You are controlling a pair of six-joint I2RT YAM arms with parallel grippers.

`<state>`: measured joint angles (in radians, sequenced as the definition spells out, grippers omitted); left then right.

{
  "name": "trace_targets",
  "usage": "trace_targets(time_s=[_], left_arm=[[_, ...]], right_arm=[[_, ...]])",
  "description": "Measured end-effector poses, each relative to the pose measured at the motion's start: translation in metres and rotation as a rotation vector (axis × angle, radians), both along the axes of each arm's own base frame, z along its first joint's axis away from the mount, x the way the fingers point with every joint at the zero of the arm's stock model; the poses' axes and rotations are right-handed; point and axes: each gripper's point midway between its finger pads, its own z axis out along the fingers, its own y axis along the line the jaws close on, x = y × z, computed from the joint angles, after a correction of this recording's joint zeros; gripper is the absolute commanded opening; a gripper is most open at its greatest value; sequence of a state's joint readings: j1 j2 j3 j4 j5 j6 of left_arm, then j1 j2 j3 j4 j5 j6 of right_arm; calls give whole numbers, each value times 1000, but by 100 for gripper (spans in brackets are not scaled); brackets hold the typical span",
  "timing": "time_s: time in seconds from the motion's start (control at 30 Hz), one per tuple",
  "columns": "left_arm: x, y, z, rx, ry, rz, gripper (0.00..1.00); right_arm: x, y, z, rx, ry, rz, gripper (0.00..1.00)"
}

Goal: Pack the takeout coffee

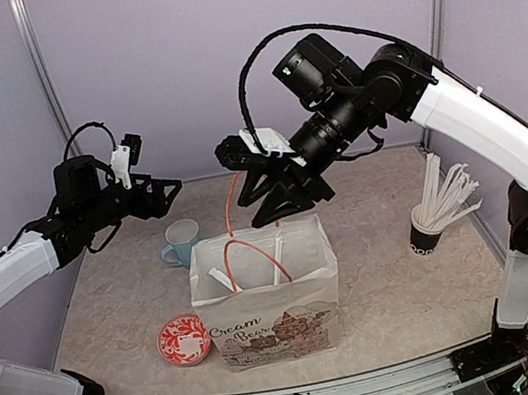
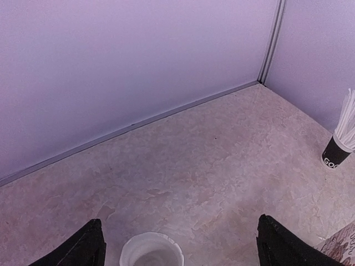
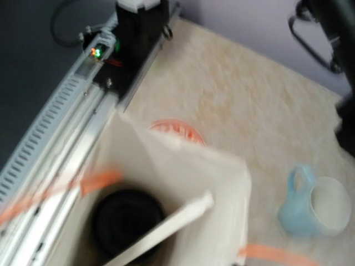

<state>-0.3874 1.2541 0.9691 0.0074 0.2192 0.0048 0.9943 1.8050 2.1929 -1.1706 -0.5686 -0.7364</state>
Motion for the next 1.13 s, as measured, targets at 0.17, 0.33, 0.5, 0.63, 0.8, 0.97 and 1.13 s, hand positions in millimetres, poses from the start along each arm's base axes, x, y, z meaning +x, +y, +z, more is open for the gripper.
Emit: trace_targets(time_s=[0.17, 0.33, 0.5, 0.63, 0.8, 0.97, 1.13], left_arm=[[1, -3, -5, 1, 14, -13, 93], [0, -3, -5, 1, 15, -16, 99], [2, 0, -5, -27, 34, 4, 99], [9, 11, -6, -60, 89, 48, 99], [21, 22, -5, -74, 109, 107, 99], [16, 33, 15, -79, 56, 157, 99], [2, 37, 71, -96, -81, 201, 99]], right_arm=[[0, 6, 15, 39, -32, 8, 51], [43, -29, 27, 80, -56, -139, 53], [116, -107, 14, 108, -78, -454, 68], [174, -177, -13, 146, -75, -735, 99], [221, -237, -37, 195, -65, -983, 100], [241, -268, -21, 277, -134, -1174, 100], [243, -294, 28, 434, -222, -1333, 100]])
